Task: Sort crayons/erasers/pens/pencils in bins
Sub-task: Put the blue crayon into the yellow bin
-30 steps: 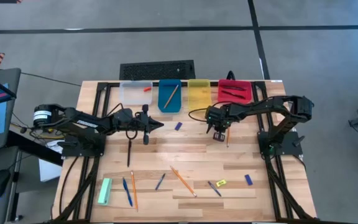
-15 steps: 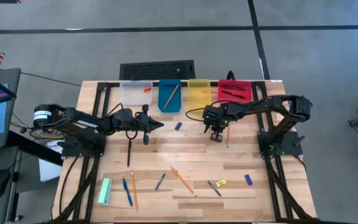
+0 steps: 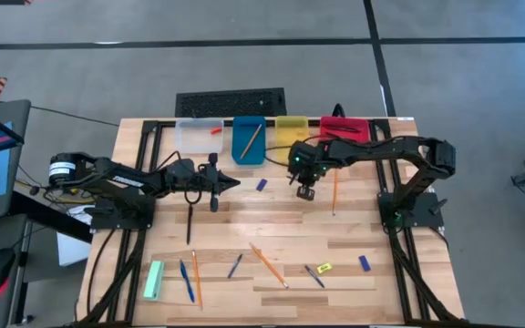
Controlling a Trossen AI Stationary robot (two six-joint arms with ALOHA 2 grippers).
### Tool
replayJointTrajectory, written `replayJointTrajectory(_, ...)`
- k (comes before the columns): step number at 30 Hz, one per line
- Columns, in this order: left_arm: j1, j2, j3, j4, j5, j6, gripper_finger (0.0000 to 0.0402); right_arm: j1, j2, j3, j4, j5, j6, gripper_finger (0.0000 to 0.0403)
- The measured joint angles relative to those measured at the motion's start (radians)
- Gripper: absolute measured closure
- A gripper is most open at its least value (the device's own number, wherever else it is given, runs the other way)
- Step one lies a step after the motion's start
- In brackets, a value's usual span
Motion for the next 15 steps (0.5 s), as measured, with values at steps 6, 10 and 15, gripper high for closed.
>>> replayJointTrajectory(6,0.0,0.0,0.0,-0.002,0.0,0.003,0.0401,-0.064,-0.001,0.12,-0.005,0.059,-0.069,0.0374)
replayJointTrajectory(10,0.0,0.0,0.0,-0.002,0.0,0.003,0.0401,-0.128,0.023,0.163,0.022,0.117,-0.184,0.0373)
replayJointTrajectory(15,0.0,0.0,0.0,-0.001,0.0,0.003,0.0401,-0.196,0.153,0.222,0.029,0.127,-0.324,0.0372)
